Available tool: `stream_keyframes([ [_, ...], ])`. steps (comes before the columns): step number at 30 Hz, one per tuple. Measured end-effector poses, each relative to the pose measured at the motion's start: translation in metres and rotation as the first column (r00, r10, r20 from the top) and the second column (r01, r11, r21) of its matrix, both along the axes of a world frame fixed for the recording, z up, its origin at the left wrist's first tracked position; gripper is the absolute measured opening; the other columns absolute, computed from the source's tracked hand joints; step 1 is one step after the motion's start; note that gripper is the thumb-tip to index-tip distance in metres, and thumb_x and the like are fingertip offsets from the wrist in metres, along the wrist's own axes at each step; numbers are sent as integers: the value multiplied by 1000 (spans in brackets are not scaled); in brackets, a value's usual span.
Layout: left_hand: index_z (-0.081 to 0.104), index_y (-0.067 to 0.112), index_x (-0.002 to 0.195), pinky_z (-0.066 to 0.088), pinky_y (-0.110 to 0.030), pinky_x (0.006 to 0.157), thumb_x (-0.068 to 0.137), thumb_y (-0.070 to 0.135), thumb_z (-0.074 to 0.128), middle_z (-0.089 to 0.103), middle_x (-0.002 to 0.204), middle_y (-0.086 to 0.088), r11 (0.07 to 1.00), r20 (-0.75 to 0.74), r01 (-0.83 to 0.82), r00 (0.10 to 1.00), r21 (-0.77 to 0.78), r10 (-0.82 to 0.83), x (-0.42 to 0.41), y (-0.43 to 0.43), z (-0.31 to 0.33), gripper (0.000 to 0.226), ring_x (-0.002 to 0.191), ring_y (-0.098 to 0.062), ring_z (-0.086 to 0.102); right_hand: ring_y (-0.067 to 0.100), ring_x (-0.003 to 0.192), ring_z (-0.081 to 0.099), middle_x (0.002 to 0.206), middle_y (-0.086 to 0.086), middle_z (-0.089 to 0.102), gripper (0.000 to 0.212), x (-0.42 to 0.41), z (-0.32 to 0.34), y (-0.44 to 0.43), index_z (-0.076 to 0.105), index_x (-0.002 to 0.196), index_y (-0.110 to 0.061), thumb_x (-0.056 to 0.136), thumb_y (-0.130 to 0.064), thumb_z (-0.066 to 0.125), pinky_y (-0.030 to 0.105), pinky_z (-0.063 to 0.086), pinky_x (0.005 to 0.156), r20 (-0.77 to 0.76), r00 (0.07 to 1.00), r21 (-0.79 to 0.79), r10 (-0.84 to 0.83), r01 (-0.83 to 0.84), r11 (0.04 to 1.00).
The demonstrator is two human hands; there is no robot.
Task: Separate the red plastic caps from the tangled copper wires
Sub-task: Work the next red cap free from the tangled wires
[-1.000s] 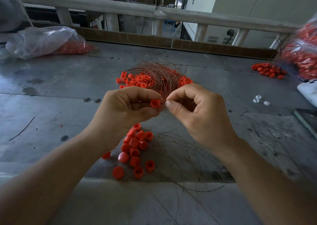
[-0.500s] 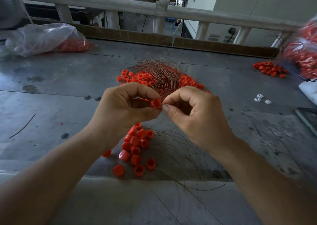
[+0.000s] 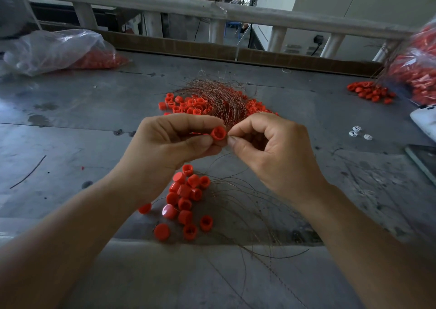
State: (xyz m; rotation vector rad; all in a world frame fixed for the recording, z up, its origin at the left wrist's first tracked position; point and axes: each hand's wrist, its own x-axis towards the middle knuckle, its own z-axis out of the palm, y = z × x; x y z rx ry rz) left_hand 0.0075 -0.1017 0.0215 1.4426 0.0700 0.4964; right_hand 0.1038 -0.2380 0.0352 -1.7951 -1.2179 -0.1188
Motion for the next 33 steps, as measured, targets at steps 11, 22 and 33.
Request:
stream_keyframes([
  [11,71,14,90,54,-18,69,66,7,58,74,82,-3,1000,0,8,1000,-8,-8,-1,0,1,29,82,-15,70,4,67,55,69,-11,59,5,1,0,-1,68,75,-10,79,-6,68,9,41,58,14,1000,3,-7,7,1000],
  [22,76,14,79,54,-18,65,62,2,59,73,75,-3,994,-4,18,1000,-106,-19,1,2,0,27,72,-13,70,-2,69,57,75,-14,61,15,3,-1,-1,71,86,-11,81,0,63,7,41,60,-83,996,-17,43,-44,999],
  [33,75,12,79,54,-17,61,58,9,66,73,82,-7,951,-16,215,975,-222,-223,-2,3,2,23,73,-13,70,7,51,59,57,-3,61,30,5,2,0,46,76,-15,75,4,69,18,42,44,-573,803,48,168,-171,984],
])
